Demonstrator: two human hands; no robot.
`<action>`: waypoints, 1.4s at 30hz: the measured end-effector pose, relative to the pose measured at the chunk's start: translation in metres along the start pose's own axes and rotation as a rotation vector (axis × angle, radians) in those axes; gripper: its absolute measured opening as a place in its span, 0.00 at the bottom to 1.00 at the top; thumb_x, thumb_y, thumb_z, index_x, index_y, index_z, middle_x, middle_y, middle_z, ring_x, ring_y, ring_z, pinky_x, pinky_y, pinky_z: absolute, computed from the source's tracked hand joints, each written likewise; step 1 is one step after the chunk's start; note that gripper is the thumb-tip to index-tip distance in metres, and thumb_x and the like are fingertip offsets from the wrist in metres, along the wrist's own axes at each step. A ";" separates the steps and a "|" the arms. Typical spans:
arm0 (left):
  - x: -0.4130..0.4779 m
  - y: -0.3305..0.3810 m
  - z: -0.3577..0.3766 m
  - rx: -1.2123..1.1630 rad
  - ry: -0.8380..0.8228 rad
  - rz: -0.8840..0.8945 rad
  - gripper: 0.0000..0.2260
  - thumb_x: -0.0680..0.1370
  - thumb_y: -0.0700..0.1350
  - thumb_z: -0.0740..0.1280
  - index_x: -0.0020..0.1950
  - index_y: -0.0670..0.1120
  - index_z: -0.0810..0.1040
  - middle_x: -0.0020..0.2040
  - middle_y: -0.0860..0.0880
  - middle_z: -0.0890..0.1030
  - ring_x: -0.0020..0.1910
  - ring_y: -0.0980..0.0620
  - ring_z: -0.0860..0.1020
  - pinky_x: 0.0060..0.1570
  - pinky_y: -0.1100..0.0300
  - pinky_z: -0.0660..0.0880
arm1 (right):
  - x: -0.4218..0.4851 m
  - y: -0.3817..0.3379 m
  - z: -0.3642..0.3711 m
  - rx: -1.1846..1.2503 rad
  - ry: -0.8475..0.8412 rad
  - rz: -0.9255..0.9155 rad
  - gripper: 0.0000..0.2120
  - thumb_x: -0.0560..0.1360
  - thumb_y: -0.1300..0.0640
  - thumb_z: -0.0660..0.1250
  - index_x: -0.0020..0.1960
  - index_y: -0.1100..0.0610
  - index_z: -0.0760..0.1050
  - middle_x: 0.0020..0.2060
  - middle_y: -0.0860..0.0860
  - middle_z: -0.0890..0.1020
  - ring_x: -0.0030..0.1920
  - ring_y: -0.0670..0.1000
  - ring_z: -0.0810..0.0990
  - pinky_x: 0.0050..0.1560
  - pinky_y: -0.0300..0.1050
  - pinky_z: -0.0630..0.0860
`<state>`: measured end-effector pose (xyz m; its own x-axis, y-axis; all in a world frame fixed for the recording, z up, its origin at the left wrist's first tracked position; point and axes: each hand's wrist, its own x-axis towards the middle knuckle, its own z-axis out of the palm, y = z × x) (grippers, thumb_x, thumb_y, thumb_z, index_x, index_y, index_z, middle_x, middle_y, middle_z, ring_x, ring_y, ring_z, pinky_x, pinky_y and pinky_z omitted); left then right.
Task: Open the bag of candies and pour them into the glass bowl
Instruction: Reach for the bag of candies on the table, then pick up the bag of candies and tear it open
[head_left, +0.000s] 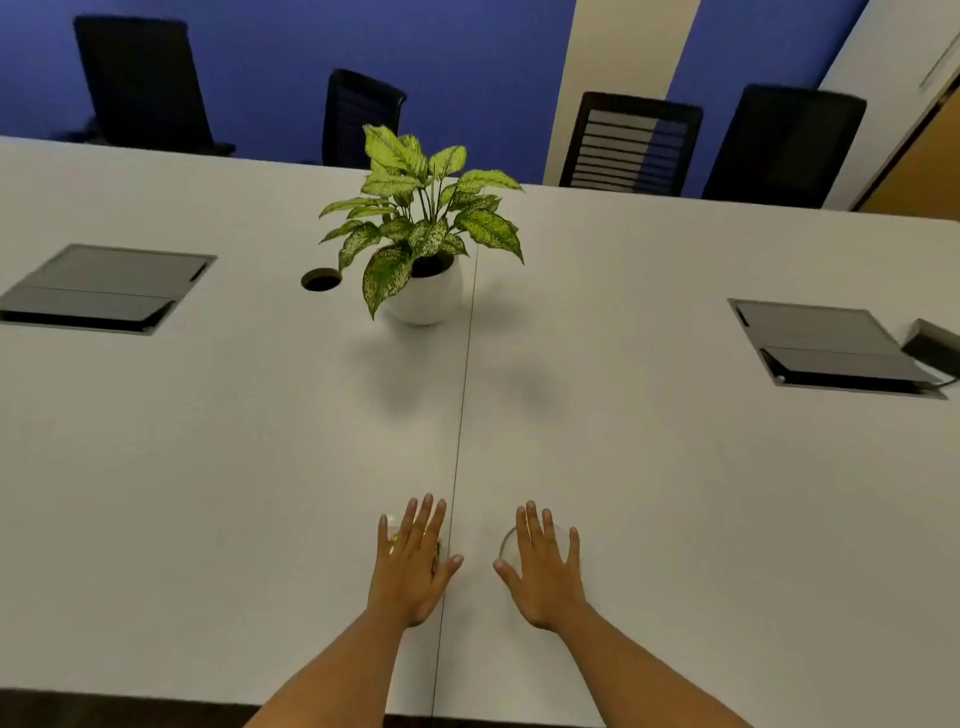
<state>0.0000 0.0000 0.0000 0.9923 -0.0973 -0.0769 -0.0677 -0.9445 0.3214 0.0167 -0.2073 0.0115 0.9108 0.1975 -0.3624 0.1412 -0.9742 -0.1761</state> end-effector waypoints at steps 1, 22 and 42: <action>0.001 0.001 0.000 -0.014 0.001 -0.017 0.37 0.72 0.69 0.33 0.77 0.51 0.40 0.78 0.51 0.39 0.68 0.63 0.21 0.69 0.48 0.26 | 0.001 0.000 0.001 -0.029 0.016 -0.015 0.38 0.80 0.36 0.43 0.76 0.56 0.28 0.74 0.50 0.27 0.71 0.48 0.19 0.60 0.53 0.15; 0.035 -0.005 -0.004 -0.908 -0.075 -0.995 0.38 0.71 0.44 0.75 0.71 0.37 0.56 0.66 0.35 0.71 0.62 0.36 0.74 0.61 0.46 0.74 | 0.009 0.000 -0.012 0.085 -0.161 -0.017 0.35 0.82 0.40 0.48 0.79 0.54 0.35 0.80 0.51 0.37 0.79 0.55 0.34 0.74 0.64 0.32; 0.068 0.041 -0.134 -1.189 -0.106 -0.208 0.20 0.69 0.41 0.77 0.60 0.48 0.79 0.48 0.51 0.87 0.50 0.52 0.85 0.45 0.60 0.82 | 0.027 -0.018 -0.151 1.122 0.096 -0.051 0.06 0.77 0.53 0.70 0.50 0.54 0.84 0.42 0.49 0.86 0.40 0.45 0.85 0.37 0.36 0.80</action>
<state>0.0789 -0.0035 0.1344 0.9555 -0.0559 -0.2897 0.2855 -0.0724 0.9556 0.0974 -0.2011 0.1435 0.9469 0.1779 -0.2680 -0.2054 -0.3067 -0.9294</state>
